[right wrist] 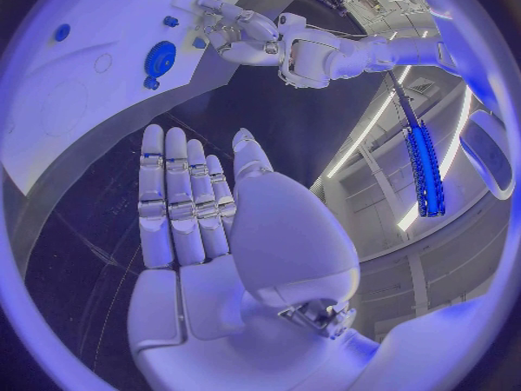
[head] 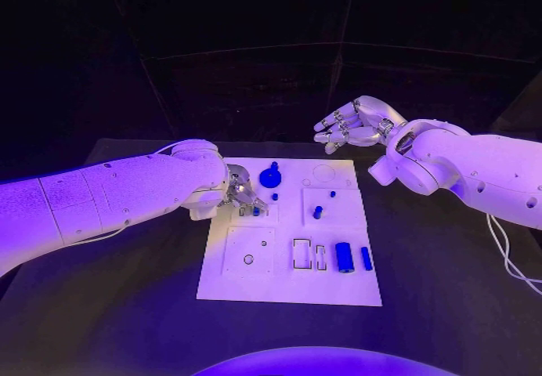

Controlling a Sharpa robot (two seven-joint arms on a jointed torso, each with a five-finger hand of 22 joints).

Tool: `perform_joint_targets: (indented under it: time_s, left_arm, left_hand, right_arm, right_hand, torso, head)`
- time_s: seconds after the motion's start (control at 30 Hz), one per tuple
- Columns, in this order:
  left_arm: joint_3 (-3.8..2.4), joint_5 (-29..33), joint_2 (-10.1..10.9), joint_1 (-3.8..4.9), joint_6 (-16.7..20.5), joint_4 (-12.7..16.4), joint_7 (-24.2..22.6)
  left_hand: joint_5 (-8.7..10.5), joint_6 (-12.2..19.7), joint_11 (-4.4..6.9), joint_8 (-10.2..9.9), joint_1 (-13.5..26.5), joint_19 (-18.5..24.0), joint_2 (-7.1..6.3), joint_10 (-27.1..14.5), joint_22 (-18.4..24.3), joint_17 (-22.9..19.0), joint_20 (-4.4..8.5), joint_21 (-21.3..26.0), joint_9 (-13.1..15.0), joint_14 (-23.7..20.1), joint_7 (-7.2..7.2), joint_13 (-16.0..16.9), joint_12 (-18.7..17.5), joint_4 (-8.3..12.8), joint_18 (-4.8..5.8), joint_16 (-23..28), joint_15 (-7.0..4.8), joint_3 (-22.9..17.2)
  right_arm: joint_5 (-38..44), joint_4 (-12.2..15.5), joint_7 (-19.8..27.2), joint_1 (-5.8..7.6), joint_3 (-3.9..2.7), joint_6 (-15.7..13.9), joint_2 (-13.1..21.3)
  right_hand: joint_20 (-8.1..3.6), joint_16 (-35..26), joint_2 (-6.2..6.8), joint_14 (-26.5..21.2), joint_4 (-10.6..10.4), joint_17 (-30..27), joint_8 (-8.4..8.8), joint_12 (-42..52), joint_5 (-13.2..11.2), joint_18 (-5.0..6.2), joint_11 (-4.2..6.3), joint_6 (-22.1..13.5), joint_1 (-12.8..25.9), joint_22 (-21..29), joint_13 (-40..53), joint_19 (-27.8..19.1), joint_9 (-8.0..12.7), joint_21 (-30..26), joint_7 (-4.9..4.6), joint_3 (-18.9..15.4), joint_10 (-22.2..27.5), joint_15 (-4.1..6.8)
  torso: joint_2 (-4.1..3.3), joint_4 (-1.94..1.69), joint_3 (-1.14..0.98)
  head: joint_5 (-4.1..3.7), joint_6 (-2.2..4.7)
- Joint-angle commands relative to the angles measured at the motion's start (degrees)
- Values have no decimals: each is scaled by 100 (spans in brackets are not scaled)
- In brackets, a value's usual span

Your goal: Assemble the parts on the task board

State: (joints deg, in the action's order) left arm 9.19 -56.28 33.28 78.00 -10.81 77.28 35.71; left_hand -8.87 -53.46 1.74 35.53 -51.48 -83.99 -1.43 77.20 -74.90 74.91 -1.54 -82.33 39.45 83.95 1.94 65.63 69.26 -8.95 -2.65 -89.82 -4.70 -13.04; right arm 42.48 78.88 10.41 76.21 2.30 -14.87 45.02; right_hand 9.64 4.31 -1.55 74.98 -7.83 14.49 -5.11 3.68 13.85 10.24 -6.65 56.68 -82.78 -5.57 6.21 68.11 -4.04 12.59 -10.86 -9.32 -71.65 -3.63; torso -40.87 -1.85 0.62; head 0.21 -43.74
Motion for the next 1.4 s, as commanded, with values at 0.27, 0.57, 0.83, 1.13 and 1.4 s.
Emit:
perform_joint_targets:
  time_s: [0.27, 0.57, 0.83, 1.13, 1.4]
  left_arm:
    - [-2, 78, 19, 5, 99, 41, -51]
    - [-126, 104, 279, 55, 99, 269, -43]
    - [-384, 116, 406, 249, -255, 196, -94]
    - [-452, 161, 81, 381, -658, -543, -117]
    - [-442, -63, -237, 330, -834, -1261, -47]
  left_hand:
    - [-1, -37, 27, 49, 44, -165, -6, 15, -513, 1509, 47, 7, 15, 605, -9, 3, 19, -56, 21, -18, -58, 168]
    - [10, 59, 12, 27, -8, -139, -95, -54, -454, 1509, 48, 61, 4, 605, 14, -98, -67, -145, 6, -18, -52, 482]
    - [239, 599, -241, -630, -414, -52, -61, -391, -278, 1509, -117, 222, -555, 605, 318, -539, -435, -183, -32, -18, 156, 882]
    - [231, 388, -250, -657, -674, -51, 84, -389, -279, 1509, -172, 232, -798, 605, 310, -548, -385, -206, -39, -18, 176, 1101]
    - [232, 281, -215, -528, -708, -47, 150, -396, -273, 1509, -150, 241, -767, 605, 267, -558, -369, -266, -42, -18, 149, 1231]
  right_arm:
    - [-8, -4, 41, 11, -3, 46, 3]
    - [-8, -38, 39, 11, -3, 48, 2]
    - [-8, -85, 44, 11, -3, 36, -7]
    - [-8, -111, 36, 11, -3, 40, -46]
    - [-7, -108, 25, 11, -3, 26, -73]
  right_hand:
    - [11, -31, -50, -40, 1, -9, -34, 24, 27, 29, -20, -44, 31, 9, -8, 25, -4, -25, -13, -37, 33, -11]
    - [12, -32, -50, -41, -3, -9, -35, 24, 30, 28, -22, -46, 41, 12, -10, 26, -4, -30, -15, -44, 34, -12]
    - [12, -32, -50, -42, -4, -9, -36, 24, 32, 28, -22, -47, 43, 13, -11, 26, -4, -32, -15, -46, 34, -13]
    - [12, -32, -50, -42, -4, -9, -36, 24, 32, 28, -22, -47, 43, 13, -11, 26, -4, -32, -15, -46, 34, -13]
    - [13, -33, -58, -42, -2, -10, -38, 25, 36, 29, -21, -48, 41, 16, -12, 28, -4, -36, -14, -45, 34, -12]
  torso:
    - [0, -4, 0]
    - [7, -11, 0]
    - [-4, -1, 1]
    - [-9, 16, 2]
    - [-15, 12, 4]
  head:
    - [-3, 6]
    - [-4, 37]
    - [13, 96]
    - [56, 131]
    - [90, 120]
